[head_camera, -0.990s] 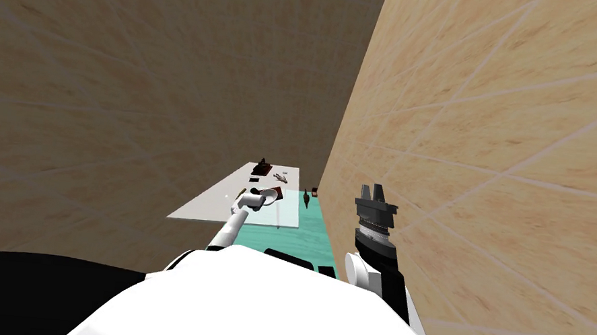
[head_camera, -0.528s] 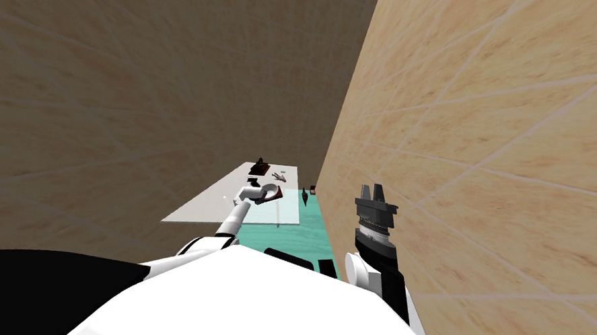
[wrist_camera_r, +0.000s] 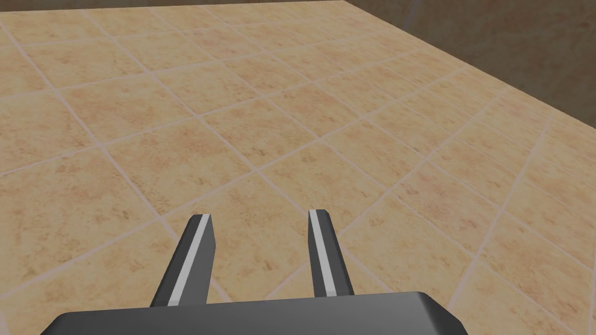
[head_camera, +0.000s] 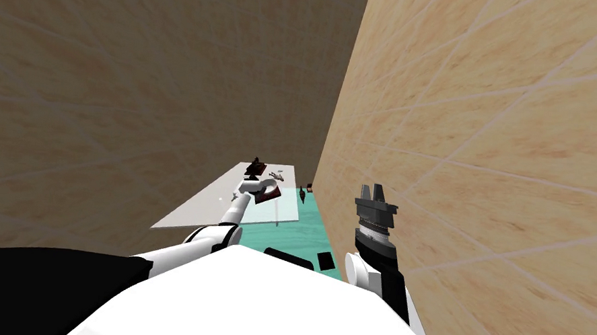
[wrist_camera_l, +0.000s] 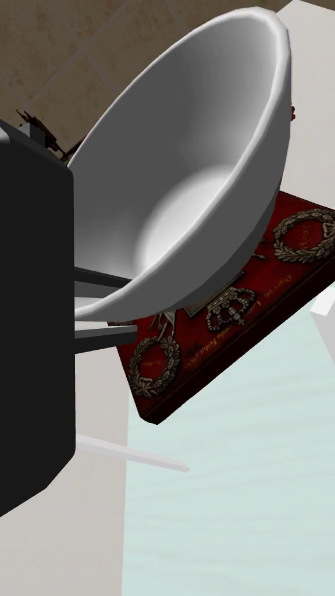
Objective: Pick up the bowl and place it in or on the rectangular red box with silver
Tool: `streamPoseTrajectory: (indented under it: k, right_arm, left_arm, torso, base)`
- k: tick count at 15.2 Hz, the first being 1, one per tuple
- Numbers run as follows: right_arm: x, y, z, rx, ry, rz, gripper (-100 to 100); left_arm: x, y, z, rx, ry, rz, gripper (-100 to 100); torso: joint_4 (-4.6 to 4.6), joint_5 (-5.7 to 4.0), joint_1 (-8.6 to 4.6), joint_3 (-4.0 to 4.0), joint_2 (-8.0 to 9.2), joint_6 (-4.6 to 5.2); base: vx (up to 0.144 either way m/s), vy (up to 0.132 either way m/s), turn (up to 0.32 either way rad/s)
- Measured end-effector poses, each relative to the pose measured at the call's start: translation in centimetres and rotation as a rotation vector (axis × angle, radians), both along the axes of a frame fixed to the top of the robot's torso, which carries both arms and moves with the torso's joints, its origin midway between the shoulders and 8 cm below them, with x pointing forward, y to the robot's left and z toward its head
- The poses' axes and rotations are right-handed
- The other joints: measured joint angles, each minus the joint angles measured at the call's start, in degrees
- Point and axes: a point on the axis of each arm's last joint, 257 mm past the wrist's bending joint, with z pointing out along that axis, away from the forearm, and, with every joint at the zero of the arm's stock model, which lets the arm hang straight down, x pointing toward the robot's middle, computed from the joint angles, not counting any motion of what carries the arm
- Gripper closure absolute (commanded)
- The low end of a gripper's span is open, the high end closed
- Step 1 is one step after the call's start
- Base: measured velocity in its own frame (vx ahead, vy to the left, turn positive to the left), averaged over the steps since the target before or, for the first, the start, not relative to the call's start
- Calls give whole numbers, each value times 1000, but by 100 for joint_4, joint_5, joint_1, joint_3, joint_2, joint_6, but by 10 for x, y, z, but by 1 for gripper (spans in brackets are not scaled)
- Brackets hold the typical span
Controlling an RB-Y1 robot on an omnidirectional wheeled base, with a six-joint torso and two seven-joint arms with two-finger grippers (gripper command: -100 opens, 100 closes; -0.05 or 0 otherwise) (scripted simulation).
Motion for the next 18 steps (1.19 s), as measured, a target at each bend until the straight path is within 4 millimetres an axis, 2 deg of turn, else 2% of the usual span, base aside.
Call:
streamPoseTrajectory:
  k: [12,13,18]
  right_arm:
    - [0,0,0,0,0,0,0]
    - [0,0,0,0,0,0,0]
    - [0,0,0,0,0,0,0]
  left_arm:
    - [-13,60,-3,-16,89,143,100]
    - [-13,60,-3,-17,91,147,-100]
    - [-13,60,-3,-17,90,147,-100]
  torso:
    - [-14,-8,-15,-26,-40,-10]
    - [-14,-8,-17,-25,-38,-11]
    - [-11,-10,-21,-17,-23,-11]
  base:
    - [30,6,-77]
    - [10,3,-1]
    - [1,0,0]
